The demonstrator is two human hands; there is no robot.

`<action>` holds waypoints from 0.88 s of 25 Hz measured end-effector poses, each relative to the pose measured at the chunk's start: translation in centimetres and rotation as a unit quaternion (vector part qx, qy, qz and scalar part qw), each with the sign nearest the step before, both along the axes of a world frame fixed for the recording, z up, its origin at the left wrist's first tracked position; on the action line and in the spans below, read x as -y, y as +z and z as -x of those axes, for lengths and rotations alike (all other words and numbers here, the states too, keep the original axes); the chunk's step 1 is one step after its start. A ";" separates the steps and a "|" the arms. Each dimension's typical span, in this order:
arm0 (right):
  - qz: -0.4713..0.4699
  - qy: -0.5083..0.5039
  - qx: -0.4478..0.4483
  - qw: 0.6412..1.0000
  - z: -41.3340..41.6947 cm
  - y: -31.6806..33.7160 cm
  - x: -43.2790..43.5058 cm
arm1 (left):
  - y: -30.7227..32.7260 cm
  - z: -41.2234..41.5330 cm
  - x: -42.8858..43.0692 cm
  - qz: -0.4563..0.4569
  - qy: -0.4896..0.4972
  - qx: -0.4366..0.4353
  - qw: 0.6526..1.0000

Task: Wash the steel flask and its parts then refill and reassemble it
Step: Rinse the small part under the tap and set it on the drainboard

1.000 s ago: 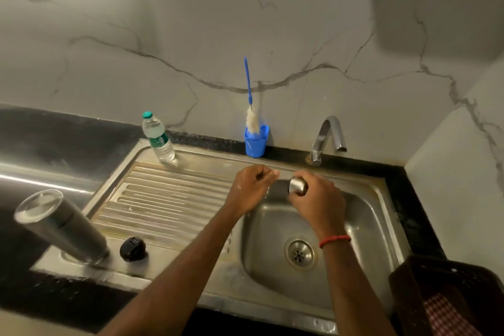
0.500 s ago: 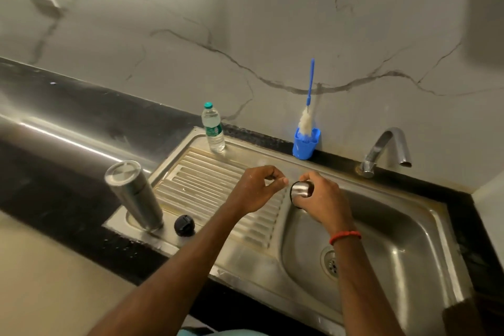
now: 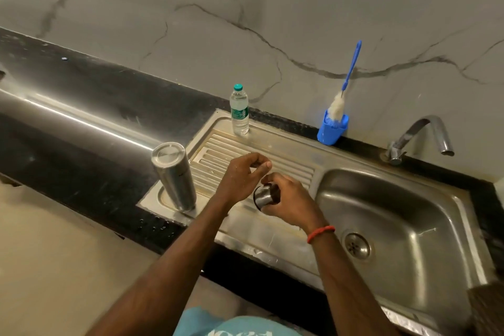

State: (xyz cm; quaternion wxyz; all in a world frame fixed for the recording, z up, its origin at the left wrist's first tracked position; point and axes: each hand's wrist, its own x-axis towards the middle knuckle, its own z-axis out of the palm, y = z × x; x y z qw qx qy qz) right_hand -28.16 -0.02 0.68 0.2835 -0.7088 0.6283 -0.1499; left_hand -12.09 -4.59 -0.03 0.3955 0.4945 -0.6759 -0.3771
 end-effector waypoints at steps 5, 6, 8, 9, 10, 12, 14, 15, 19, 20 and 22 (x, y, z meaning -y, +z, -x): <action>-0.037 0.022 -0.071 0.997 -4.0 -4.4 -1.9 | -0.7 -2.7 0.2 -0.042 0.040 -0.052 0.997; -0.042 0.021 -0.080 0.996 -4.5 -5.1 -2.3 | -0.6 -3.1 0.1 -0.049 0.039 -0.062 0.996; -0.039 0.014 -0.100 0.994 -5.2 -6.2 -2.7 | -0.7 -3.7 -0.3 -0.059 0.036 -0.071 0.995; -0.034 0.010 -0.110 0.993 -5.4 -6.5 -2.8 | -0.7 -3.9 -0.4 -0.061 0.036 -0.073 0.995; -0.028 0.006 -0.116 0.993 -5.6 -6.7 -2.7 | -0.8 -4.1 -0.4 -0.063 0.037 -0.074 0.995; -0.016 -0.002 -0.116 0.993 -6.0 -7.1 -2.5 | -0.9 -4.7 -0.4 -0.072 0.041 -0.080 0.993; -0.011 -0.006 -0.119 0.993 -6.5 -7.4 -2.4 | -0.9 -5.1 -0.3 -0.087 0.045 -0.099 0.990; -0.011 -0.007 -0.122 0.992 -6.7 -7.7 -2.4 | -0.8 -5.3 -0.2 -0.096 0.046 -0.109 0.988; -0.017 0.000 -0.117 0.993 -7.0 -8.4 -2.3 | -0.3 -5.5 -0.1 -0.108 0.049 -0.119 0.986; -0.017 0.003 -0.117 0.993 -6.9 -8.4 -2.3 | -0.4 -5.5 -0.1 -0.111 0.046 -0.119 0.986; -0.020 0.005 -0.115 0.993 -6.5 -7.8 -2.3 | -0.5 -5.1 -0.2 -0.111 0.037 -0.115 0.986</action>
